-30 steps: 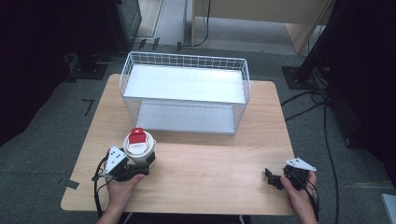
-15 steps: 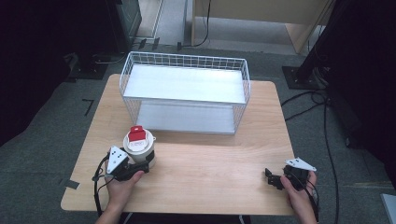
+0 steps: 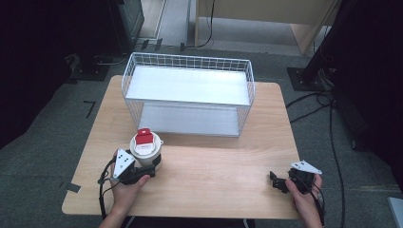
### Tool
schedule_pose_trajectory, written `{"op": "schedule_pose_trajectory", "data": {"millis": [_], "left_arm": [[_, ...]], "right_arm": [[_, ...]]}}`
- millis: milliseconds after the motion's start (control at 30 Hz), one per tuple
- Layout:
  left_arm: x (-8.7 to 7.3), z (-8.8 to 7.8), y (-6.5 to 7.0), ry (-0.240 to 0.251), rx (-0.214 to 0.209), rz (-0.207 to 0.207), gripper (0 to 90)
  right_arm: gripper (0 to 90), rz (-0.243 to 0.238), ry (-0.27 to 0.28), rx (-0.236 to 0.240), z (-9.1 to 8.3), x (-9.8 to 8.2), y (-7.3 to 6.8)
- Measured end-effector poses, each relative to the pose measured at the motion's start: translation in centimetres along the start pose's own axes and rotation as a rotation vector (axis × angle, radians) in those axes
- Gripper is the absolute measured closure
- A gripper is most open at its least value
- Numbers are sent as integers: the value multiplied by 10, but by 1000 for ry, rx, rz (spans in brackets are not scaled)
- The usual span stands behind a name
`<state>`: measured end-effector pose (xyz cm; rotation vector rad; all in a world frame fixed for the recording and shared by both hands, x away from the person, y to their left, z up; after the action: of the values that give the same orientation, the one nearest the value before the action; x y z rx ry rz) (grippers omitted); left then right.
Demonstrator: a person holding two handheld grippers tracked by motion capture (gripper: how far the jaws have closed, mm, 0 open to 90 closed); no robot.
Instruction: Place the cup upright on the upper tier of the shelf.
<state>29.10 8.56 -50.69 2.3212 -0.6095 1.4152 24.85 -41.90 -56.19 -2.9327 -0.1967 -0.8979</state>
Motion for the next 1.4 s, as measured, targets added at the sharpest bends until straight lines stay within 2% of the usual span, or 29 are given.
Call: {"op": "schedule_pose_trajectory", "data": {"millis": [167,433,500,633,833,900,1067,1100,1233,1400], "left_arm": [[8,-6,6,33,-7,33,98],[27,-10,12,82,4,49,98],[33,-10,14,95,10,62,98],[45,-8,19,124,0,58,98],[66,-6,23,166,6,72,98],[78,-6,25,187,11,89,98],[93,-8,29,220,10,92,98],[101,-9,31,229,9,96,98],[111,-10,33,241,12,111,99],[129,-12,32,265,5,98,99]], "right_arm": [[0,0,0,0,0,0,0],[0,0,0,0,0,0,0],[0,0,0,0,0,0,0],[0,0,0,0,0,0,0],[0,0,0,1,0,0,0],[0,0,0,0,0,0,0],[0,2,1,1,0,0,0],[0,-1,1,1,0,0,0],[0,-1,0,1,0,0,0],[0,-2,0,1,0,0,0]]}}
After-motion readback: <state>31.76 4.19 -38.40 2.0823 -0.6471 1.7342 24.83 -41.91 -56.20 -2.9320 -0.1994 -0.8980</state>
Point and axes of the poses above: each handheld gripper's, and its own axes: z roughly forward along the jaws, x roughly out of its top, y roughly to its right, the point moved 5 cm from there along z, roughly forward along the jaws, and after that the axes turned 11 degrees about -y, right-handed, at the moved point
